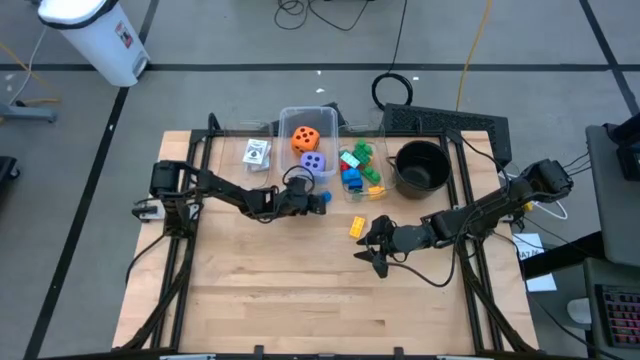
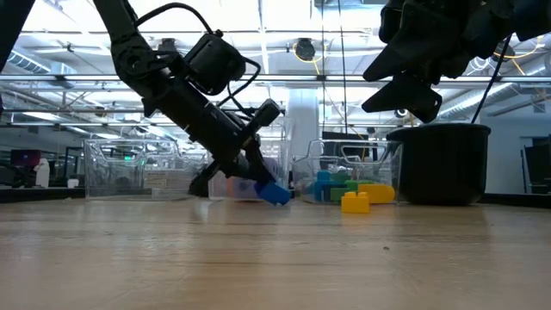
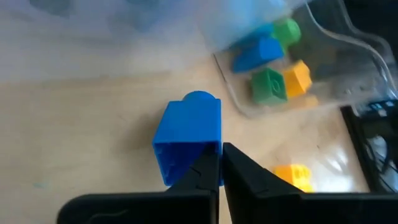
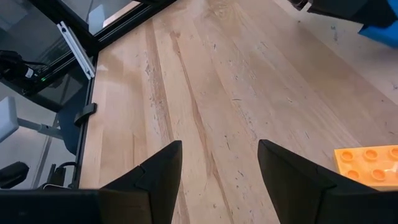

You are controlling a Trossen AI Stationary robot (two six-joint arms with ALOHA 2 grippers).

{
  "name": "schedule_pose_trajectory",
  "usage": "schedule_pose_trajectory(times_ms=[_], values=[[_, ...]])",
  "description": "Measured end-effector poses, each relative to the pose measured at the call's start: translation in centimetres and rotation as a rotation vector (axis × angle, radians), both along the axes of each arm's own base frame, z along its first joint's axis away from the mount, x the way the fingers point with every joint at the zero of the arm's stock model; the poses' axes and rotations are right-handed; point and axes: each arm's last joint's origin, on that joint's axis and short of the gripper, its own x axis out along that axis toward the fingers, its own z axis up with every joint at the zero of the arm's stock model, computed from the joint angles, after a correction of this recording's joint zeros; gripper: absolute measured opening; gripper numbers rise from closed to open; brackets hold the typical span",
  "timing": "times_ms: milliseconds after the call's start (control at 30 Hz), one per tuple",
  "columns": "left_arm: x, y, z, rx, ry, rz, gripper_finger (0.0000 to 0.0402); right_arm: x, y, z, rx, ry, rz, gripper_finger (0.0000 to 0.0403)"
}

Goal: Pick & Place Toys
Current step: Put the blue game piece into the right transparent bin

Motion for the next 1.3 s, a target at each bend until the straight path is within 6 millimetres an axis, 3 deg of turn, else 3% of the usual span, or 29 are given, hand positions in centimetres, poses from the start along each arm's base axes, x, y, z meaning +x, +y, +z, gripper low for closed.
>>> schedule_pose_trajectory(times_ms=[167,400,533,700,833,1100,1300], values=[[0.6,-1.5,0.7,-0.038,-0.086,-0.142,0.0007,0.0,0.0,0.0,0.0,0.0,0.0,0.0203],[1.5,-5.8,2.7,-0.018,-0.304,-0.301,0.0006,0.2,0.1,0.4,0.014,-0.039,0.0,0.0203],[1.8,-7.7,4.4,0.03,-0.474,-0.344,0.0003,0.6,0.2,1.7,0.049,-0.17,0.006,0.0203],[2.7,-9.1,6.6,0.064,-0.554,-0.426,0.0003,0.3,0.1,5.8,-0.041,-0.501,0.053,0.0203],[4.0,-9.2,8.8,0.076,-0.616,-0.502,0.0004,-0.3,-0.3,10.1,-0.192,-0.605,0.016,0.0203],[6.5,-7.0,13.8,0.091,-0.745,-0.619,0.0003,-0.3,-0.3,19.1,-0.591,-0.503,0.119,0.0203],[7.7,-5.4,18.6,0.123,-0.867,-0.768,0.0003,-1.9,0.2,22.2,-0.778,-0.385,0.176,0.0203]])
